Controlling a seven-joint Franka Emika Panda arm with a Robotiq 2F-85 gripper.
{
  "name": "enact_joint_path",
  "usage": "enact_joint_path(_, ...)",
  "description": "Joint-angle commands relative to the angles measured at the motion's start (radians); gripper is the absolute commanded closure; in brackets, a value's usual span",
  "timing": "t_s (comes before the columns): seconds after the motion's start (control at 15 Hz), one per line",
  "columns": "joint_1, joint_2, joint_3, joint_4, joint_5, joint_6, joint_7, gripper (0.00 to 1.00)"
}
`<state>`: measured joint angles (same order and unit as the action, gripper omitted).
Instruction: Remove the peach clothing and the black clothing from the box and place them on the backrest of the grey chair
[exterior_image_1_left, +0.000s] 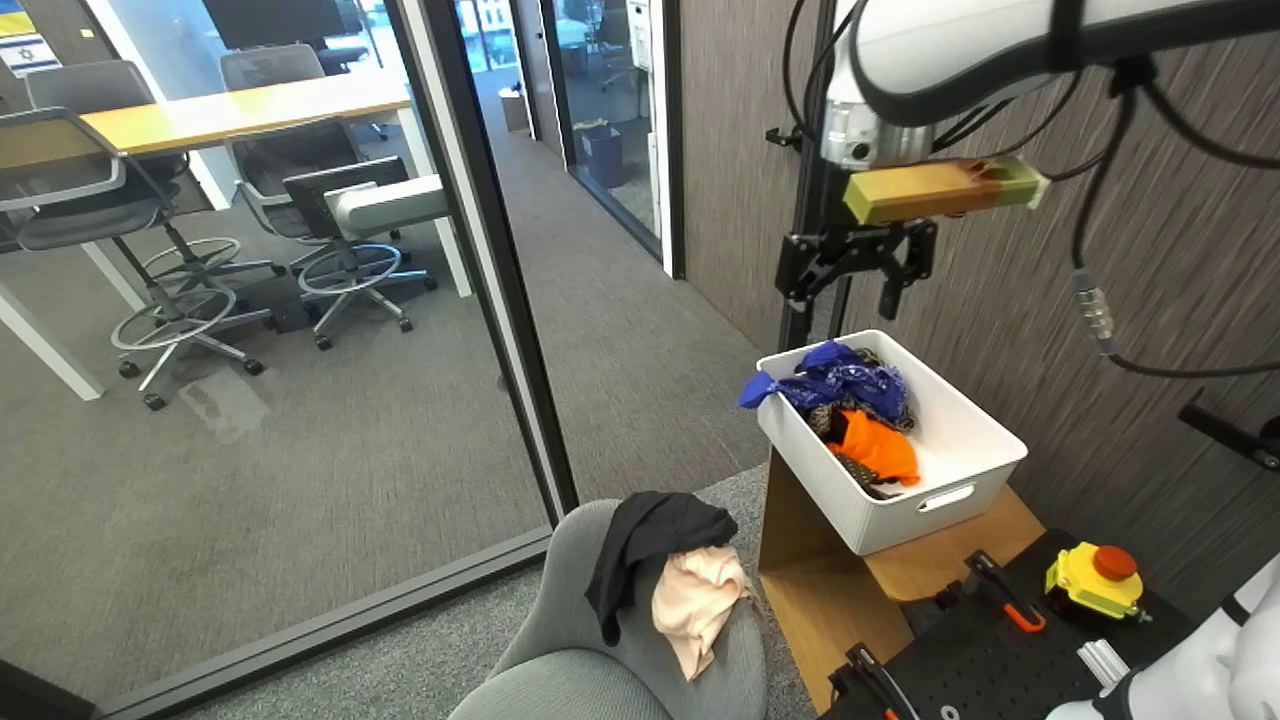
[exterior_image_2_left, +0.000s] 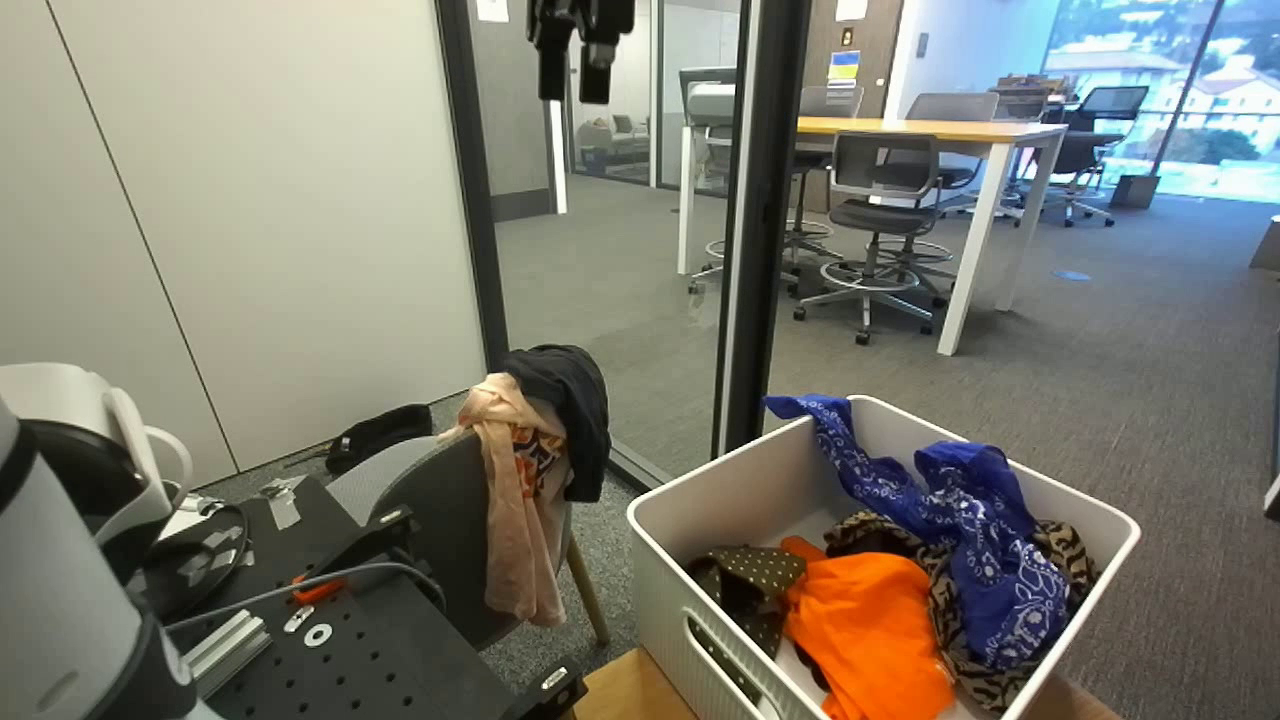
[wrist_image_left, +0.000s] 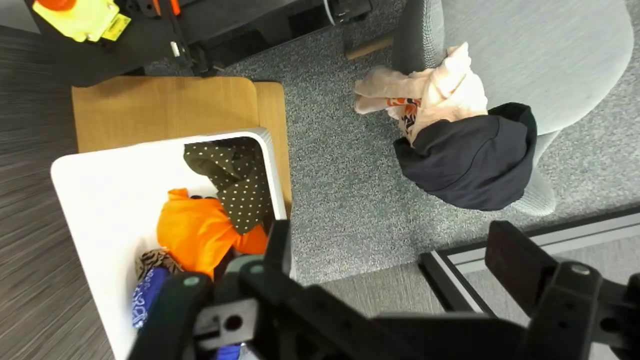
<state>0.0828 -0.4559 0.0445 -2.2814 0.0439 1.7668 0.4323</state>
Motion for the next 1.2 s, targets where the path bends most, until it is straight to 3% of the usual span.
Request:
enact_joint_path(0.0,-0.059,-0.247,0.010,-0.073,-0.040,-0.097,-0.061,0.00)
enact_joint_path(0.27,-0.120,-0.440,-0.044,-0.061,-0.078,-0.309,-0.166,0.00)
enact_joint_path(0.47,-0.152,-0.514,-0.085,-0.043,-0.134,-0.399,-0.257,0.00)
enact_joint_path(0.8,-0.178,-0.566,-0.145,-0.039,-0.167,-0.417,-0.329,0.00)
enact_joint_path(1.13,-0.181,-0.547,-0.131,-0.045,-0.147,-0.412,-0.308,0.00)
